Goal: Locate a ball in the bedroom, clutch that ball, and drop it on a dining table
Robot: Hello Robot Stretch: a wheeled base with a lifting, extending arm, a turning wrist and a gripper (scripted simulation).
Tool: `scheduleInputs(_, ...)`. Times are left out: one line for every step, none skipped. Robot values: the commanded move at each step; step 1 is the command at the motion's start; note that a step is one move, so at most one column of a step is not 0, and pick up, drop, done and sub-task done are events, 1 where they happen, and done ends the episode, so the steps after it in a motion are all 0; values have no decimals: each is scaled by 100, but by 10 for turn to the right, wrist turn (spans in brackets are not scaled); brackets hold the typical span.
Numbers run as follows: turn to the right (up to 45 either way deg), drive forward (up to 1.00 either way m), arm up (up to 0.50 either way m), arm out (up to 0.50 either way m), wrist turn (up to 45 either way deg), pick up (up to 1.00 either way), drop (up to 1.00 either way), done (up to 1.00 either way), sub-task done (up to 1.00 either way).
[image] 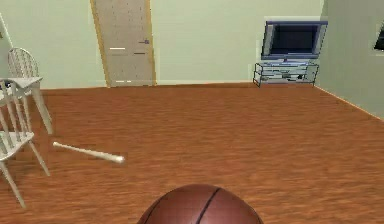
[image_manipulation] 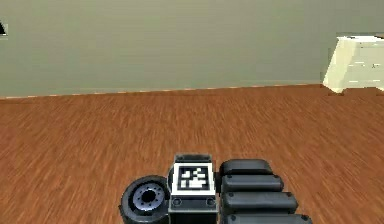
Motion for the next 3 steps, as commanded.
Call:
scheduleInputs(0, 100, 0, 0, 0, 0, 0, 0, 0)
scheduleInputs(0, 55, 0, 0, 0, 0, 0, 0, 0)
scheduleInputs(-60, 0, 0, 0, 0, 0, 0, 0, 0)
